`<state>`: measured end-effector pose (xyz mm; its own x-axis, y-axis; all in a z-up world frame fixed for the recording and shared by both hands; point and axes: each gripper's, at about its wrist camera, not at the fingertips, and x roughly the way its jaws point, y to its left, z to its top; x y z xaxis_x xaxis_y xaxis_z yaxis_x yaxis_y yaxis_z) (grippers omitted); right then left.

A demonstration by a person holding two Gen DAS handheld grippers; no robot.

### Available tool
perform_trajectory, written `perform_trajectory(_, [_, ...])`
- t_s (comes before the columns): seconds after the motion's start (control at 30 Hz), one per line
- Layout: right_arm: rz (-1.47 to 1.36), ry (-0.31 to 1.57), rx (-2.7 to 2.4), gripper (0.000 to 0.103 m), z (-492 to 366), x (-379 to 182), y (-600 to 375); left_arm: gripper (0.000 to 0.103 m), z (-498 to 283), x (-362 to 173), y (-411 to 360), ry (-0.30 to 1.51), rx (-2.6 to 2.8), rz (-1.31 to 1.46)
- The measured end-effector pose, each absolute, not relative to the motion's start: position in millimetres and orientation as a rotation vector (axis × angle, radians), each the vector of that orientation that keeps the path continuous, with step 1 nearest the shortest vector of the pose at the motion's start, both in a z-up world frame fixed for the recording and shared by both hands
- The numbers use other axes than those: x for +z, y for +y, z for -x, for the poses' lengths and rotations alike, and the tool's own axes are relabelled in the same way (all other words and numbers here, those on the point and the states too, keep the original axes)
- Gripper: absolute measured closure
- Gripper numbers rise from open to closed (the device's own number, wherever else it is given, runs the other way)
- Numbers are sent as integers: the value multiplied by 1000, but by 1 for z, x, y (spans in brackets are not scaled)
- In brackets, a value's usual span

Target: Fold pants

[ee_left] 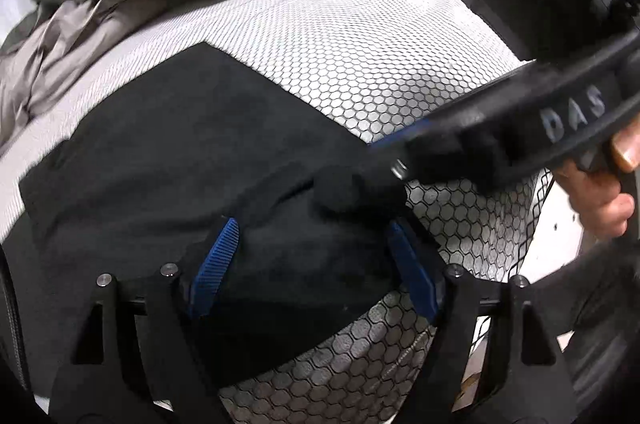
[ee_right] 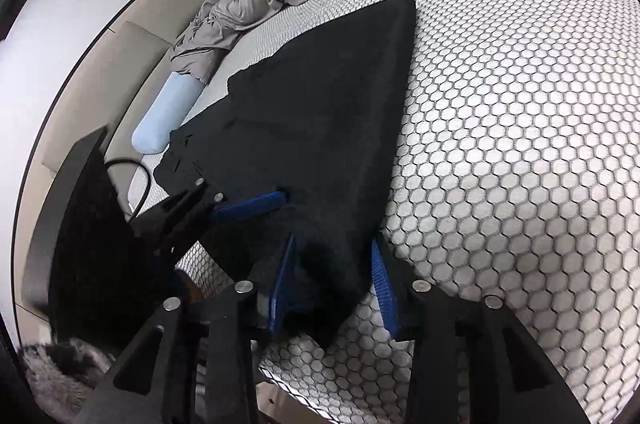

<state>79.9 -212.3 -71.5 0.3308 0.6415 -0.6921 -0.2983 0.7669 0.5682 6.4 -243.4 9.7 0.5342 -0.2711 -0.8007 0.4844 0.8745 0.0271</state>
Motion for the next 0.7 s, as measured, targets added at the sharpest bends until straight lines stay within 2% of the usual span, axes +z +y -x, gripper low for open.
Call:
perform_trajectory(0.07, [-376,1046,612,65,-90,-70,-209,29,-3,6,-244,894,-467,-272])
perform_trajectory(0.2, [-356,1087,543,80,-131,-78,-194,29,-5,3,-235,912,-492,-249])
perform_trajectory(0.53, [-296,1065,460,83,-275,-75,-173,29,1,1,-229,913,-555,-249])
perform_trajectory(0.67, [-341,1053,414,82,-301,-73,-178,28,2,1,-228,908,-570,-250])
perform_trajectory(0.7, [-351,1057,405,79,-306,-72,-176,26,4,2,-228,906,-575,-246])
